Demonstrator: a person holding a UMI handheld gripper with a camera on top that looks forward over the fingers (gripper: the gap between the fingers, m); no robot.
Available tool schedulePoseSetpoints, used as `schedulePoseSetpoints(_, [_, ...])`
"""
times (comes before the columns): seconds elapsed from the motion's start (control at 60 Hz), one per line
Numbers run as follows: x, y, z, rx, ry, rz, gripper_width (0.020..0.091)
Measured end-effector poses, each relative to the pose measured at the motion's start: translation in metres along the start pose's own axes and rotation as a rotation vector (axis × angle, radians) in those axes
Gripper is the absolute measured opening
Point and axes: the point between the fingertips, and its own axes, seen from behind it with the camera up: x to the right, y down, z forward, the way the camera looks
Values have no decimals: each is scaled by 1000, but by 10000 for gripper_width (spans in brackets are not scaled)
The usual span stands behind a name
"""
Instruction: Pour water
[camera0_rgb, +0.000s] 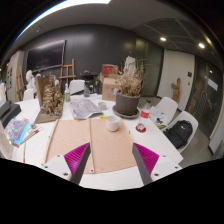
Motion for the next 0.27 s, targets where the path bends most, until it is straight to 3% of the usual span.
schedulePoseSetpoints(0.267, [-1, 12, -11, -22, 5, -2, 857])
